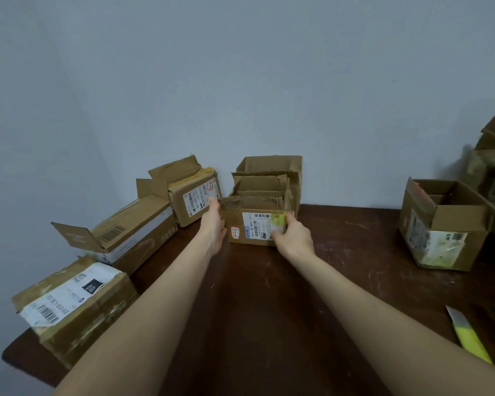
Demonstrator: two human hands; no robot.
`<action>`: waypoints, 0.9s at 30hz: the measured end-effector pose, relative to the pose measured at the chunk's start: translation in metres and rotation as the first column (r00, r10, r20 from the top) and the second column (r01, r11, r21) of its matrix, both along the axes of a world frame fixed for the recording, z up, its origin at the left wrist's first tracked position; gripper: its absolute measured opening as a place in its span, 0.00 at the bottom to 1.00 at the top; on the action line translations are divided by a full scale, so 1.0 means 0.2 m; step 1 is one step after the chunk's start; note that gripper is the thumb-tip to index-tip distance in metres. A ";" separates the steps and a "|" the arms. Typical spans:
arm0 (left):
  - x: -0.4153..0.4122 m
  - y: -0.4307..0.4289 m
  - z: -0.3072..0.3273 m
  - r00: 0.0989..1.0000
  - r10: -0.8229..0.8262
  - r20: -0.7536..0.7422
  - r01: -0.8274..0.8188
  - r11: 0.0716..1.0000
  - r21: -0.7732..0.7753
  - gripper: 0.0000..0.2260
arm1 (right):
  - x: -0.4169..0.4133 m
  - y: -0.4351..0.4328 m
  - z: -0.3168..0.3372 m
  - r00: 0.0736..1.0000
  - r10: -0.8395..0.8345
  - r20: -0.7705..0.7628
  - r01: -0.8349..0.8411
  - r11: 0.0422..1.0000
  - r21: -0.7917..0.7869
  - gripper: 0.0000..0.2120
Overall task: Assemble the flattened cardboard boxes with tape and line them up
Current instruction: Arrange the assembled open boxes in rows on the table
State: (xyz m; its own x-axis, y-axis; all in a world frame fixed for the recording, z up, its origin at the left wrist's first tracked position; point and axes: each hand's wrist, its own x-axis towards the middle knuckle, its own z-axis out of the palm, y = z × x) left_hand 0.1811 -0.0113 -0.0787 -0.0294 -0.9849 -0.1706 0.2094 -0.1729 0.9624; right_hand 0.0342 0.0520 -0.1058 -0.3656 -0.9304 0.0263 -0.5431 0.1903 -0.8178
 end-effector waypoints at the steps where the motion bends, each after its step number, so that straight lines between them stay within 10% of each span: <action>1: 0.00 -0.01 0.00 1.000 -0.003 0.013 0.003 1.000 -0.004 0.27 | 0.02 -0.02 0.00 1.000 -0.003 -0.005 0.003 1.000 0.012 0.28; 9: 0.03 0.06 0.04 0.982 0.056 0.179 -0.042 0.996 -0.079 0.24 | 0.03 -0.06 0.01 0.983 -0.165 0.080 0.160 0.985 0.057 0.36; 12: 0.09 0.16 0.08 0.887 0.150 0.438 -0.055 0.973 -0.222 0.24 | 0.07 0.04 0.01 0.961 -0.269 0.060 0.272 0.960 -0.059 0.23; 17: 0.34 0.36 0.12 0.616 0.318 0.721 0.036 0.902 -0.429 0.19 | 0.42 0.14 0.06 1.000 0.002 0.021 0.001 0.991 -0.133 0.07; 24: 0.99 0.60 0.15 0.337 0.611 0.717 -0.279 0.792 -0.543 0.22 | 1.04 0.30 0.15 0.866 0.480 0.143 -0.479 0.877 -0.039 0.31; 27: 1.26 0.68 0.08 0.404 0.558 0.725 -0.482 0.803 -0.349 0.28 | 1.18 0.31 0.15 0.816 0.540 0.207 -0.555 0.832 0.016 0.37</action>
